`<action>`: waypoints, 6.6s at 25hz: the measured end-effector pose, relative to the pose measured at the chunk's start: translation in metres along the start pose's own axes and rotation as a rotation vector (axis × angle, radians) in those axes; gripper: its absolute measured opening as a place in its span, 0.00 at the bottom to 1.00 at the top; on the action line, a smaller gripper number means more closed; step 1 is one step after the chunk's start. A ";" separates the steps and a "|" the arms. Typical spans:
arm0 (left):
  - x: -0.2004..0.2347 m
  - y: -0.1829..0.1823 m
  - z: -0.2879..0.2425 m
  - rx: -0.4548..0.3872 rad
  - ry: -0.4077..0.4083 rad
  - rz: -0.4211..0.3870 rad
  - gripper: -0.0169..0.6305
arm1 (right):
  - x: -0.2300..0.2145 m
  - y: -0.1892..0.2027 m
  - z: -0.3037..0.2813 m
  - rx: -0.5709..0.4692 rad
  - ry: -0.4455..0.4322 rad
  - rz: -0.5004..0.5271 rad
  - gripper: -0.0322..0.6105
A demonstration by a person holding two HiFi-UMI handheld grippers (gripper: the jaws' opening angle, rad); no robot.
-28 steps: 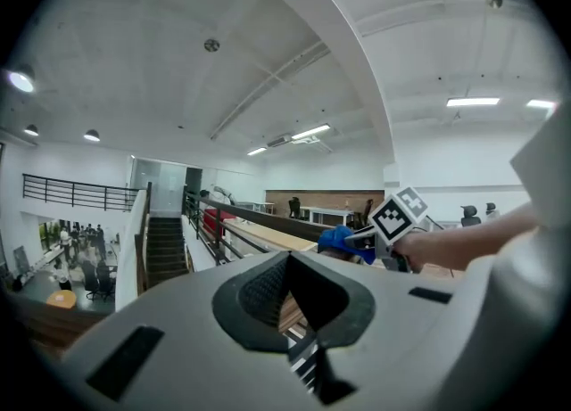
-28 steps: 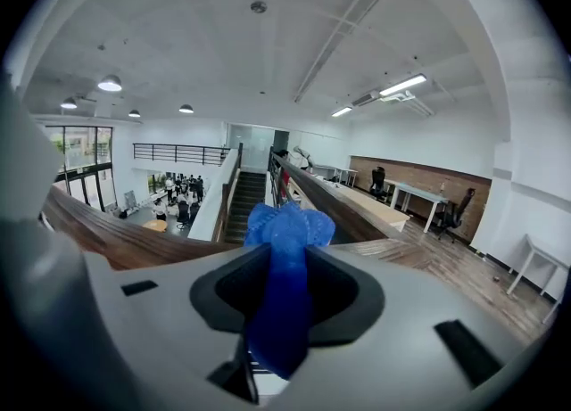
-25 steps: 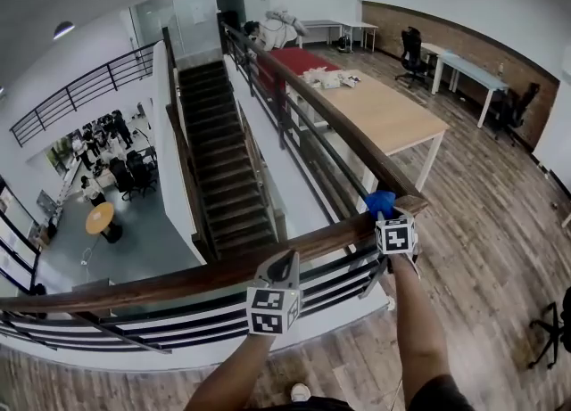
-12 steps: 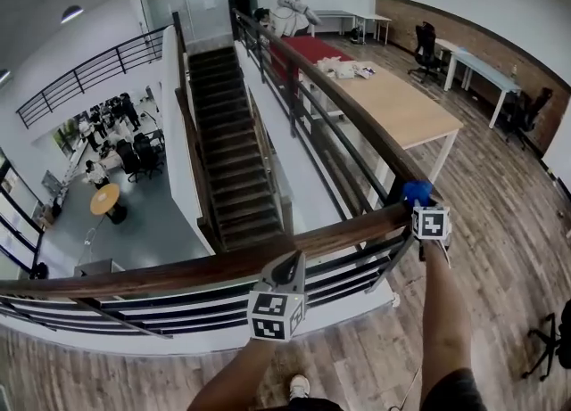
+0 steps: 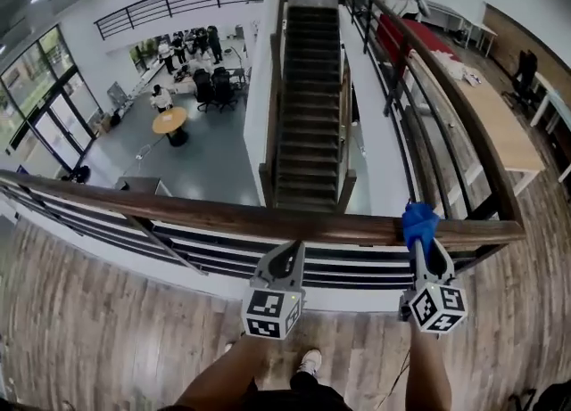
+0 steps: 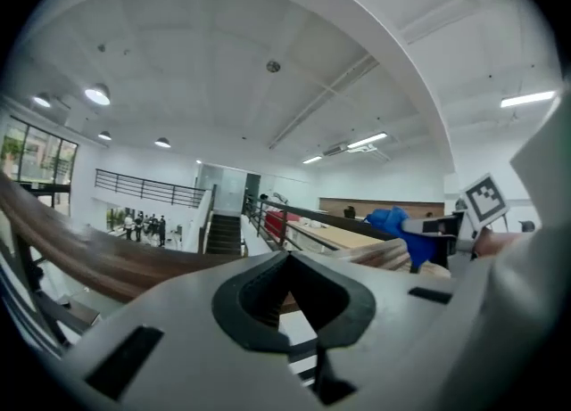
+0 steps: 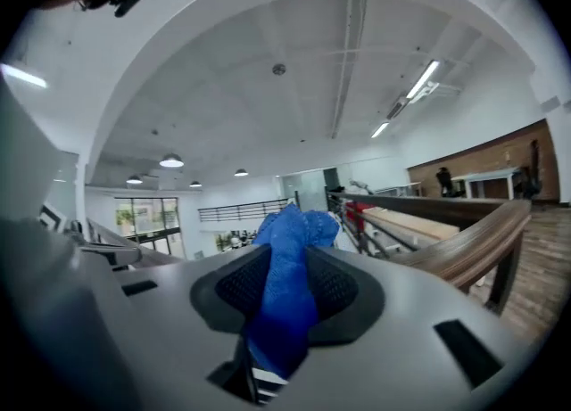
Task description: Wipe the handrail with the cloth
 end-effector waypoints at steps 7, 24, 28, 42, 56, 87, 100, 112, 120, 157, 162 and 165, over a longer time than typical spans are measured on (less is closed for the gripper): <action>0.136 0.074 0.112 0.112 -0.263 0.063 0.02 | 0.219 0.119 -0.030 0.201 -0.361 0.010 0.24; 0.376 0.192 0.278 0.251 -0.522 0.100 0.02 | 0.569 0.357 -0.200 0.449 -0.445 0.096 0.24; 0.405 0.224 0.291 0.291 -0.549 0.090 0.02 | 0.609 0.404 -0.237 0.522 -0.390 0.130 0.24; 0.436 0.261 0.322 0.330 -0.522 0.106 0.02 | 0.646 0.454 -0.277 0.561 -0.234 0.256 0.24; 0.365 0.236 0.242 0.293 -0.385 0.127 0.02 | 0.515 0.411 -0.253 0.508 -0.127 0.250 0.24; 0.082 0.186 -0.003 0.302 0.046 0.053 0.02 | 0.092 0.271 -0.156 0.465 0.197 0.168 0.24; -0.037 0.185 -0.113 0.310 0.161 0.040 0.02 | -0.098 0.213 -0.122 0.439 0.358 0.117 0.24; -0.135 0.151 -0.180 0.328 0.238 -0.008 0.02 | -0.273 0.135 -0.095 0.442 0.488 0.091 0.24; -0.154 0.150 -0.180 0.327 0.226 -0.022 0.02 | -0.370 0.103 -0.079 0.459 0.570 0.093 0.24; 0.232 0.333 0.140 0.449 -0.354 0.131 0.02 | 0.309 0.437 -0.162 0.537 -0.387 0.054 0.24; 0.295 0.366 0.192 0.493 -0.387 0.145 0.02 | 0.401 0.496 -0.192 0.588 -0.422 0.066 0.24; 0.328 0.385 0.204 0.497 -0.371 0.144 0.02 | 0.448 0.529 -0.217 0.589 -0.399 0.067 0.24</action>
Point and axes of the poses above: the fingertips, and each gripper's own axes: z backward along the fingers, x to its left, y out of its underside, the point moved 9 cm from there along z, backward along the fingers, and after that the axes turned 13 degrees about -z, right-handed, at the moved point
